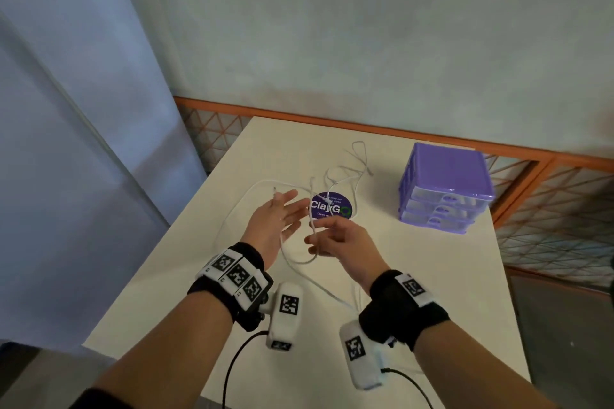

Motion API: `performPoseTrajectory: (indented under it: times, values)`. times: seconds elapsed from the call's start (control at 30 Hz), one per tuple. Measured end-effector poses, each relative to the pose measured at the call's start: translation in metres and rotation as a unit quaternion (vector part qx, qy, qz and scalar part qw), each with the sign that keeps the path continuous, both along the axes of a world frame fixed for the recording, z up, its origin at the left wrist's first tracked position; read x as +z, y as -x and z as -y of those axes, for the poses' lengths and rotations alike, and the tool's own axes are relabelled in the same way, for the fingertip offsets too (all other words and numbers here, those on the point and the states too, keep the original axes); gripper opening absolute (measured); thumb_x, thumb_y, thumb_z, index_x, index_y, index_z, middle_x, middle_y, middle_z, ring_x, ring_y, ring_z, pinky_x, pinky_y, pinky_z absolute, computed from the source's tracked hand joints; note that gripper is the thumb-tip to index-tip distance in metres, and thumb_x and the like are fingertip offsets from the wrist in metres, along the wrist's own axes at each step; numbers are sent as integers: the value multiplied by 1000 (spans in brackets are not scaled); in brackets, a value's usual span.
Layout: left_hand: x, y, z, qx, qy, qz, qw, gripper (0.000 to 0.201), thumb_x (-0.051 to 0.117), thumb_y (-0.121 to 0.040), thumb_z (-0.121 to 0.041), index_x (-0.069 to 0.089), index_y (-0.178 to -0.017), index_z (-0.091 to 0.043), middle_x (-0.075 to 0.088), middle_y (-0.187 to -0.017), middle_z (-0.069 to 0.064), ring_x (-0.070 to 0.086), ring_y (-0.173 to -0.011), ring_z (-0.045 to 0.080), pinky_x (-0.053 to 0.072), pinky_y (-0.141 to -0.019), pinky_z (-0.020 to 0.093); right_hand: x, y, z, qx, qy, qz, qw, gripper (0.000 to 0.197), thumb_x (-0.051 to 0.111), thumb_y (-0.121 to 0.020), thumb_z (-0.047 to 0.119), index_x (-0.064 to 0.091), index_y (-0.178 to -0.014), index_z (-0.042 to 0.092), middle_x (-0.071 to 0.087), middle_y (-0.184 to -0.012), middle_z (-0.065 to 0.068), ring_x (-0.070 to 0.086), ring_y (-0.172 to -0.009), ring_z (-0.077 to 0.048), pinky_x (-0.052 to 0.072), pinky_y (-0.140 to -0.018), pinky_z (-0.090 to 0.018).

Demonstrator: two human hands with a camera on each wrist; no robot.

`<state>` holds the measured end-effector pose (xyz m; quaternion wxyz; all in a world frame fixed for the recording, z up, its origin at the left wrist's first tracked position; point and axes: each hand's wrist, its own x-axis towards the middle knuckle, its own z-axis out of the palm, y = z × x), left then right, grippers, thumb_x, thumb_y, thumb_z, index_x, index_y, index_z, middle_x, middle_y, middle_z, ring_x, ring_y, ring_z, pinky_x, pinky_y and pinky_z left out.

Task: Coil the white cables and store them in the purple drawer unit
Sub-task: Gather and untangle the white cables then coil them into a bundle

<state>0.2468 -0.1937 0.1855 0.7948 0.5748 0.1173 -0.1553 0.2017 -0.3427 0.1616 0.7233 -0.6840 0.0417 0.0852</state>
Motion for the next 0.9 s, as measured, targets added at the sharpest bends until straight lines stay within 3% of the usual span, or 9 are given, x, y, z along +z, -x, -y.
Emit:
performPoseTrajectory:
  times: [0.07, 0.13, 0.3, 0.43, 0.6, 0.67, 0.73, 0.8, 0.9]
  values:
    - [2, -4, 3, 7, 38, -3, 999, 38, 32, -101, -34, 54, -123, -12, 67, -107, 4, 65, -98, 20, 51, -89, 33, -2, 0, -2, 1, 22, 6, 1000, 20, 64, -84, -3, 66, -95, 13, 66, -75, -10, 65, -61, -14, 54, -73, -25]
    - [0, -8, 5, 18, 94, -17, 995, 37, 35, -101, -32, 55, -121, -8, 65, -103, 6, 69, -84, 19, 57, -82, 34, -8, -1, -3, 11, 53, 13, 998, 19, 67, -84, 3, 69, -90, 21, 64, -75, -11, 64, -62, -16, 53, -76, -30]
    - [-7, -23, 6, 18, 109, -24, 994, 36, 38, -99, -35, 61, -117, -14, 58, -73, -3, 55, -52, 4, 58, -68, 24, -19, -5, -6, 11, 73, -8, 997, 19, 69, -84, 8, 71, -84, 27, 68, -76, -9, 63, -67, -18, 54, -79, -37]
    - [-11, -40, 6, 18, 75, -10, 997, 34, 34, -99, -40, 59, -105, -18, 37, -51, -9, 29, -40, 2, 33, -41, 14, -20, -22, 0, 61, 77, -36, 994, 8, 66, -86, 19, 74, -89, 16, 72, -78, -3, 64, -74, -16, 54, -78, -31]
    - [-19, -71, 6, 11, -6, -3, 1000, 33, 32, -99, -44, 52, -90, -20, 30, -53, -8, 25, -38, 3, 22, -34, 15, -38, -99, 42, -100, 190, -17, 976, 24, 65, -86, 36, 68, -68, 19, 67, -65, 1, 60, -64, -17, 53, -74, -42]
    - [-25, -85, 7, 3, -41, 3, 999, 33, 31, -99, -45, 52, -91, -20, 26, -56, -7, 24, -37, 3, 20, -32, 15, -45, -132, 57, -132, 232, -29, 963, 22, 58, -90, 33, 68, -81, 15, 69, -75, -2, 61, -71, -19, 54, -81, -44]
    - [-32, -96, 8, -12, -75, 14, 997, 33, 33, -98, -45, 52, -94, -19, 25, -56, -7, 23, -37, 3, 21, -32, 15, -49, -162, 70, -159, 273, -39, 948, 23, 52, -94, 26, 66, -105, 10, 71, -101, -8, 63, -90, -23, 50, -89, -38]
    - [-37, -105, 8, -29, -89, 18, 995, 31, 37, -98, -43, 54, -98, -17, 26, -52, -10, 24, -37, 2, 22, -32, 15, -53, -190, 81, -177, 296, -50, 937, 33, 52, -94, 18, 56, -126, 8, 63, -124, -12, 58, -113, -27, 43, -95, -33]
    - [-43, -114, 9, -50, -87, 13, 995, 30, 40, -97, -41, 56, -104, -16, 25, -47, -13, 23, -38, 2, 22, -33, 15, -62, -225, 91, -165, 321, -90, 928, 58, 56, -92, 18, 35, -144, 6, 45, -146, -15, 44, -132, -32, 36, -109, -38]
